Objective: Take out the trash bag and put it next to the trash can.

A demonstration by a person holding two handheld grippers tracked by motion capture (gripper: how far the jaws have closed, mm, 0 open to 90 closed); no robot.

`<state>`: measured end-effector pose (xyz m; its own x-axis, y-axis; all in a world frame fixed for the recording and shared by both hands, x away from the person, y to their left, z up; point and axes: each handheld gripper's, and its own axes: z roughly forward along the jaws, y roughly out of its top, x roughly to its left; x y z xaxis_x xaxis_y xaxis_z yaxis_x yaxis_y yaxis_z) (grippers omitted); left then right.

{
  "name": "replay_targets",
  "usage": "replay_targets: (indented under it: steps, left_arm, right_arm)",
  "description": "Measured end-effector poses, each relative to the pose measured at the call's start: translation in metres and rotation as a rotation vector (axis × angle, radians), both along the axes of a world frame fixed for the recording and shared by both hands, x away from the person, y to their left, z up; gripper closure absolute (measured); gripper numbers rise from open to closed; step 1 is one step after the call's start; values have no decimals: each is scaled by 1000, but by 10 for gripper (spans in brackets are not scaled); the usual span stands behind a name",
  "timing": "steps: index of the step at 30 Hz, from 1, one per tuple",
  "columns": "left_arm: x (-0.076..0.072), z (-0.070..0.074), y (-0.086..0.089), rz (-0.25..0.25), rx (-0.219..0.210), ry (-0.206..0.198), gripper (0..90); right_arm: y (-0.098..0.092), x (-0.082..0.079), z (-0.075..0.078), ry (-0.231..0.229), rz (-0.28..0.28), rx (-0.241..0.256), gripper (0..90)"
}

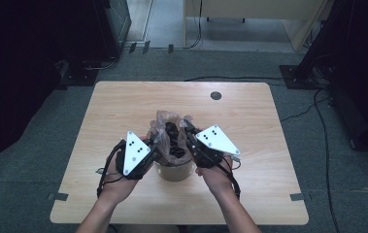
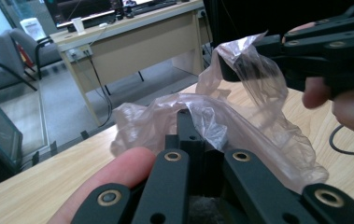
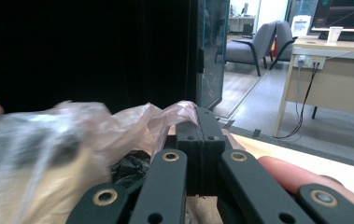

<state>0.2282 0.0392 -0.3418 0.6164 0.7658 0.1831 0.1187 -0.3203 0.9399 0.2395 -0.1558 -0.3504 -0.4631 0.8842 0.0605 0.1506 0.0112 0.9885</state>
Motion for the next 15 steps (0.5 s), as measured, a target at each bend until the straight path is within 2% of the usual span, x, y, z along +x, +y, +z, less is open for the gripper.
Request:
replay_targets:
  steps: [1, 2, 4, 5, 6, 7, 8, 11, 12, 15]
  left_arm:
    - [5, -8, 0, 16, 22, 16, 899]
    - [5, -8, 0, 16, 22, 16, 893]
    - [9, -18, 0, 27, 24, 49, 886]
    - [10, -25, -1, 27, 30, 72, 874]
    - [10, -25, -1, 27, 30, 72, 865]
    - [11, -27, -2, 23, 32, 76, 857]
    - [10, -28, -4, 19, 36, 79, 857]
    - [12, -27, -7, 17, 35, 80, 838]
    - [12, -27, -7, 17, 35, 80, 836]
    - [15, -26, -8, 23, 39, 87, 832]
  right_arm:
    - [-7, -4, -4, 25, 5, 18, 845]
    - [-7, -4, -4, 25, 5, 18, 845]
    - [-15, -7, -12, 56, 18, 34, 805]
    - [-24, -10, -20, 95, 45, 60, 736]
    - [-24, -10, -20, 95, 45, 60, 736]
    - [-29, -13, -27, 147, 80, 96, 649]
    - [-29, -13, -27, 147, 80, 96, 649]
    - [-33, -20, -35, 214, 128, 155, 499]
    - [-33, -20, -35, 214, 128, 155, 499]
    - [-30, -28, -38, 234, 157, 191, 422]
